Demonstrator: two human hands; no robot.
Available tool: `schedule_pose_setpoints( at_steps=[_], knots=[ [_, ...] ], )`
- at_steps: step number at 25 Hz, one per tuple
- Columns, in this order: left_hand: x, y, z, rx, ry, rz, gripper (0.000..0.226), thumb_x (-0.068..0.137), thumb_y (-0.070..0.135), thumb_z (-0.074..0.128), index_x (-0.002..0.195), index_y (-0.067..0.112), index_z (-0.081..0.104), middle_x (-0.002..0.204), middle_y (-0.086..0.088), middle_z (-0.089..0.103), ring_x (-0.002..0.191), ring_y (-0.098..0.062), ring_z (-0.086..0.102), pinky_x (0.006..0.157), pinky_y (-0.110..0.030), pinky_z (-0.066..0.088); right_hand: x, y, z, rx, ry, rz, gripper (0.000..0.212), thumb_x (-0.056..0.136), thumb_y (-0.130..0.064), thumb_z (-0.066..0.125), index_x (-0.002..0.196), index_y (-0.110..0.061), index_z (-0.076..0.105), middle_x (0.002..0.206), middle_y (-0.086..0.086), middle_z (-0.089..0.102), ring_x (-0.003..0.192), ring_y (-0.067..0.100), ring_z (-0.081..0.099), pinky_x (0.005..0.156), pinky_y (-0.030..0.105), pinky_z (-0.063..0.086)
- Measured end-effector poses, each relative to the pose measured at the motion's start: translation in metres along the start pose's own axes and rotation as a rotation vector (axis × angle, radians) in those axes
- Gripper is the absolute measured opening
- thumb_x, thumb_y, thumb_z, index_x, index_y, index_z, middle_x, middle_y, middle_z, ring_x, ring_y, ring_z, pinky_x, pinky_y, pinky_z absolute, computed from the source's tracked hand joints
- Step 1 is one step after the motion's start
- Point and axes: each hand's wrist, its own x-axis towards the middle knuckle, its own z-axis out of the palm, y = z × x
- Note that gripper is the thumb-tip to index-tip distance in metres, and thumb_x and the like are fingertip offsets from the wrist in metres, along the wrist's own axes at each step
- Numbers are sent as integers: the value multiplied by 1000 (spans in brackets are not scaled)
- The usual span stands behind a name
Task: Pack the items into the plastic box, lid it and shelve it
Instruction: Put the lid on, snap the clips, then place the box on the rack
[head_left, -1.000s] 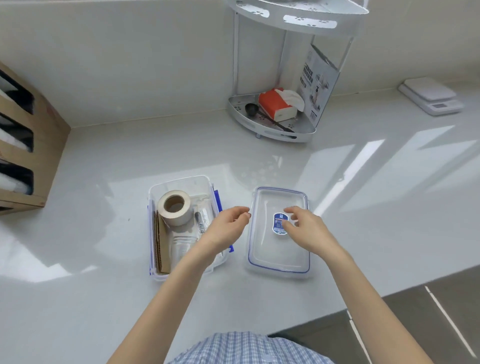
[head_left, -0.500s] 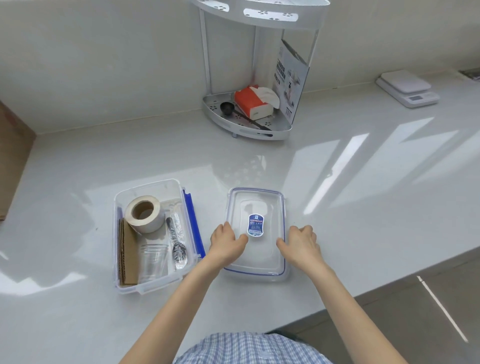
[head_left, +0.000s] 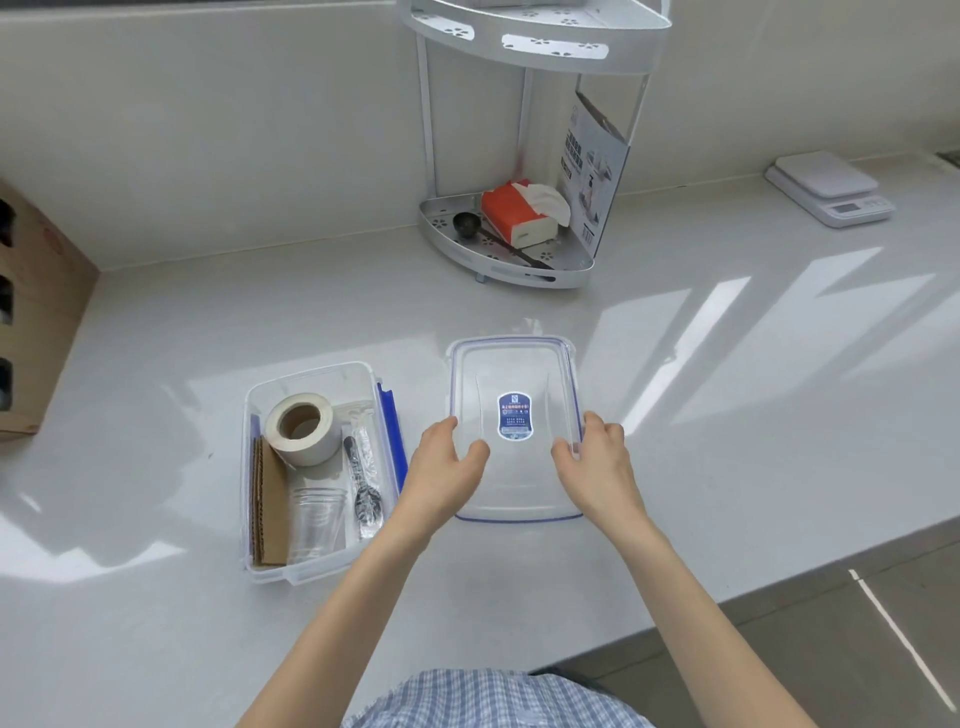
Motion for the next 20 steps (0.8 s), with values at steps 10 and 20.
schedule_pose_setpoints(
  at_steps=[10, 20],
  knots=[
    [-20, -43, -75, -100, 378, -13, 11, 85, 12, 45, 92, 8, 53, 107, -12, 51, 106, -28, 48, 88, -31, 36, -25, -67, 42, 67, -156, -202, 6, 91, -16, 40, 85, -16, 40, 103, 7, 38, 78, 23, 43, 75, 26, 31],
    [-37, -95, -117, -163, 405, -83, 21, 82, 4, 46, 88, 18, 60, 96, 4, 39, 118, -26, 44, 96, -28, 36, -46, -93, 100, -52, -246, -314, 45, 97, -14, 31, 140, -4, 26, 131, 15, 39, 114, 30, 45, 85, 26, 32]
  ],
)
